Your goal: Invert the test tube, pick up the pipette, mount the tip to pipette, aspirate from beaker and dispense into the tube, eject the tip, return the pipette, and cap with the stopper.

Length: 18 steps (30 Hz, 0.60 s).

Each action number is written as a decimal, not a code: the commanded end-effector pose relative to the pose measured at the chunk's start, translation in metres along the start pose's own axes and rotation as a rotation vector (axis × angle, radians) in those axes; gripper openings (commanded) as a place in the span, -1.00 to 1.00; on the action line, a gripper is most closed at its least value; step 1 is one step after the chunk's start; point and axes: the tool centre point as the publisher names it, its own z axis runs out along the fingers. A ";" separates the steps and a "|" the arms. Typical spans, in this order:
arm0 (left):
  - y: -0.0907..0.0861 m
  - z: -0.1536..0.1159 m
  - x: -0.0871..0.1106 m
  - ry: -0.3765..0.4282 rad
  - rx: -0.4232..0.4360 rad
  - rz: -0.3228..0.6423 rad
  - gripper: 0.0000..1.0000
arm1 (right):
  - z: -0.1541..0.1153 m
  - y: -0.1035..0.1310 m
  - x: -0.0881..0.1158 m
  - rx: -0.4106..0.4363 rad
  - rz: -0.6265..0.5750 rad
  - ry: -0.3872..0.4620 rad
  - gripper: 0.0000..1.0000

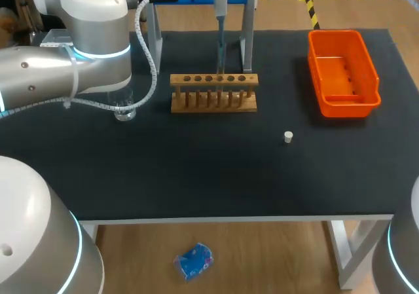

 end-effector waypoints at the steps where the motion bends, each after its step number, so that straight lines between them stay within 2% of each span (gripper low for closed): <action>1: 0.000 0.000 0.000 0.001 0.002 0.001 -1.00 | 0.004 -0.002 0.000 0.002 0.001 0.003 -1.00; 18: 0.000 0.000 0.000 0.001 0.002 0.001 -1.00 | 0.008 -0.008 0.002 0.010 0.009 0.018 -1.00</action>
